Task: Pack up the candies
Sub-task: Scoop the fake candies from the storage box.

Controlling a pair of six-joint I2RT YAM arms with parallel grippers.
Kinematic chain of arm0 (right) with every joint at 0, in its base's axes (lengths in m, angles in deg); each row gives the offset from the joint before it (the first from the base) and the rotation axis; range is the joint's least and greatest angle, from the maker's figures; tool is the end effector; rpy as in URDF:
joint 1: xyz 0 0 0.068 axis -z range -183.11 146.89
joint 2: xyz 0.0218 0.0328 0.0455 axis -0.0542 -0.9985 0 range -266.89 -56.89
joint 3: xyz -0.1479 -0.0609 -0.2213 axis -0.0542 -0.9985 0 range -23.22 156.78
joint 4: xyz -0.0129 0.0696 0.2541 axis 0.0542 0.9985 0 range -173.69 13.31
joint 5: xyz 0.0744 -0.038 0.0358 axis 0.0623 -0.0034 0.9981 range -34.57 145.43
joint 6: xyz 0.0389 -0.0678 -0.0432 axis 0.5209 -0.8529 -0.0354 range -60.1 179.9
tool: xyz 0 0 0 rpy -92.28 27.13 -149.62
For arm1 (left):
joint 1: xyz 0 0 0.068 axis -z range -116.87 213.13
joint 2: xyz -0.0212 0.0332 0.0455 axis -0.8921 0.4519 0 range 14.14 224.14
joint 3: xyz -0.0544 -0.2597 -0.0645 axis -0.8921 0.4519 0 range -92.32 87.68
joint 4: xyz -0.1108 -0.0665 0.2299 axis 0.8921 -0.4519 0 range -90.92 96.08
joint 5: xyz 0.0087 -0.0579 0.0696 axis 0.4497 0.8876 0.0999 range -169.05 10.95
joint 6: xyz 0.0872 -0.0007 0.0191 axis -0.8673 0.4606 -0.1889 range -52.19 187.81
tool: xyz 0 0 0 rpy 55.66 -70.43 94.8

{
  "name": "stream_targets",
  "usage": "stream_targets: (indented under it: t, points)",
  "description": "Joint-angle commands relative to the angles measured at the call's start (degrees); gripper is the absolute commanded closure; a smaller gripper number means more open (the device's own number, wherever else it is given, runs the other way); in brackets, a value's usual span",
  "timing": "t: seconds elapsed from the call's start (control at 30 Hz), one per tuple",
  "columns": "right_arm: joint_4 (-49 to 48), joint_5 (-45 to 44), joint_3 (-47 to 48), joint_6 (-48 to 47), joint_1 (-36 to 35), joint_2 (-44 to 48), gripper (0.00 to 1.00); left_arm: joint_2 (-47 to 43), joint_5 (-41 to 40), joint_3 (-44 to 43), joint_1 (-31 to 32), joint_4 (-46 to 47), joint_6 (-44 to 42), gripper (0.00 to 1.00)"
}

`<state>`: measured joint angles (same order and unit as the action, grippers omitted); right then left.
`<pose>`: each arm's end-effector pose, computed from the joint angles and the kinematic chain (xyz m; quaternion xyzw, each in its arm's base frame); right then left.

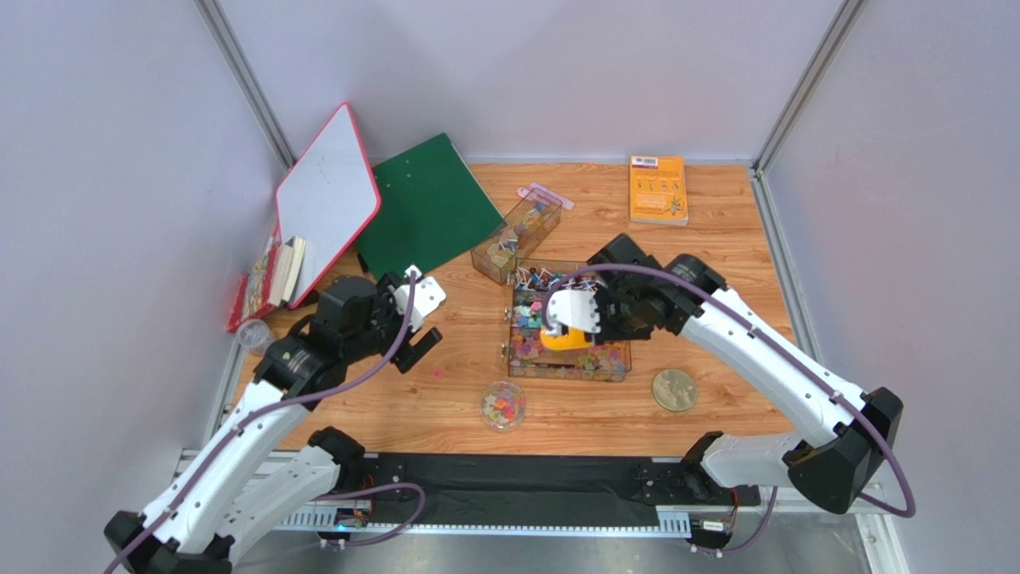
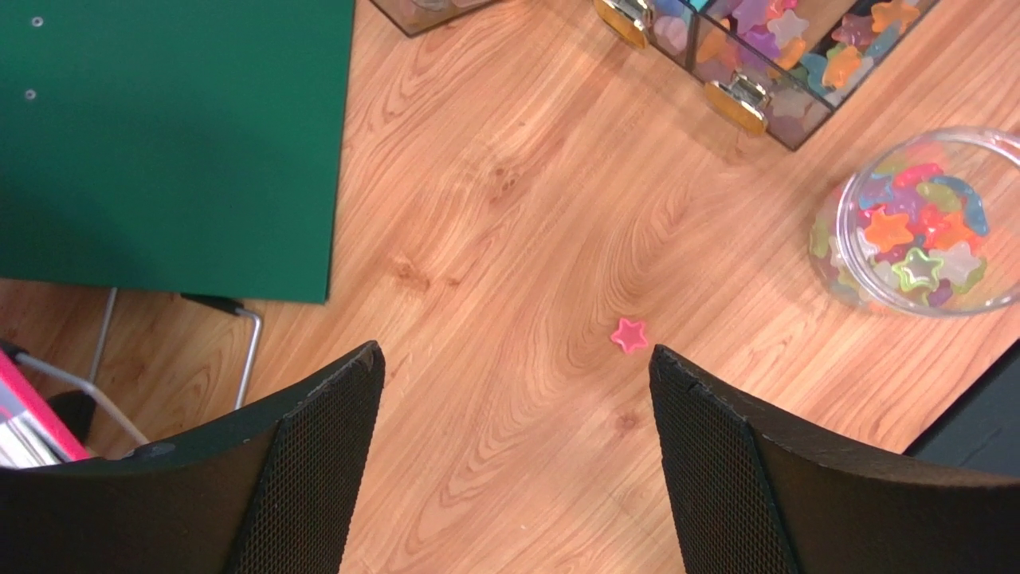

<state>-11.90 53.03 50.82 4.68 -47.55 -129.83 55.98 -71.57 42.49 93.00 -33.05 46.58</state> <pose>0.1734 0.1653 0.2860 -0.7509 0.6384 -0.0362 0.1650 0.1603 -0.1040 0.2748 0.4098 0.7886 -0.0922 0.4489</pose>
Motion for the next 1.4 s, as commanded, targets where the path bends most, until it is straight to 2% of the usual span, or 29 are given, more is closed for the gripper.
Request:
stream_targets:
  t: [0.0,0.17,0.33,0.57,0.87,1.23,1.37]
  points:
    - [-0.51,0.19,3.3,-5.94,9.63,-1.14,1.0,7.09,4.1,-5.87,-0.34,4.24,1.54,0.15]
    - [-1.48,1.16,5.4,-9.63,16.39,-4.83,1.0,10.97,4.91,-7.37,-0.25,6.26,2.34,0.16]
    - [-0.34,3.53,7.26,-11.93,18.25,-6.59,1.0,12.47,3.15,-7.46,-0.25,6.79,1.55,0.16]
    - [1.68,2.39,8.75,-13.86,21.5,-10.1,1.0,13.17,3.33,-7.37,-0.25,7.14,1.9,0.16]
    - [6.77,-2.96,10.59,-15.09,21.86,-13.79,1.0,12.91,3.32,-6.4,-0.25,8.37,2.07,0.16]
    - [7.93,-10.87,14.46,-9.73,19.32,-22.84,1.0,10.71,2.71,-5.26,-0.25,8.02,2.43,0.16]
    - [8.28,-10.62,14.9,-7.8,17.47,-24.61,1.0,10.1,2.45,-4.38,-0.25,8.02,2.43,0.16]
